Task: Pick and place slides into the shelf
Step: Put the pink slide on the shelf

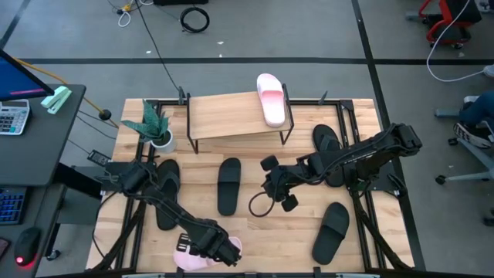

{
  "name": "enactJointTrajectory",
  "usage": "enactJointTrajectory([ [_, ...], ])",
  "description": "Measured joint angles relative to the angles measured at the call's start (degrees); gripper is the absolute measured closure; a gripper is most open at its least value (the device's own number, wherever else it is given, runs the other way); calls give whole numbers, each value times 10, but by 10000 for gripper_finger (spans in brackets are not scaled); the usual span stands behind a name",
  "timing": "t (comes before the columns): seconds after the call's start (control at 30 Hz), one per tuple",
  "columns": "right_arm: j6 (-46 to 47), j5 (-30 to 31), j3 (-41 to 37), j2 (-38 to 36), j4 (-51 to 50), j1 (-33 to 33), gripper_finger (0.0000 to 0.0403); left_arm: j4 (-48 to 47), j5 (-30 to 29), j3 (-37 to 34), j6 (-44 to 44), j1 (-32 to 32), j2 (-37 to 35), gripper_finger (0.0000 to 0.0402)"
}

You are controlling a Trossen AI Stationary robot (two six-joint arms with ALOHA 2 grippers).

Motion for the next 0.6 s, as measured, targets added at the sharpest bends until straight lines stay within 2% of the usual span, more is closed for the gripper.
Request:
enactJointTrajectory([
  [0.3, -5, -1, -63, 0, 27, 0, 293, -19, 2, 0, 40, -10, 0, 303],
  [0.6, -4, 0, -94, 0, 30, 0, 293, -36, 17, 0, 158, -31, 0, 392],
])
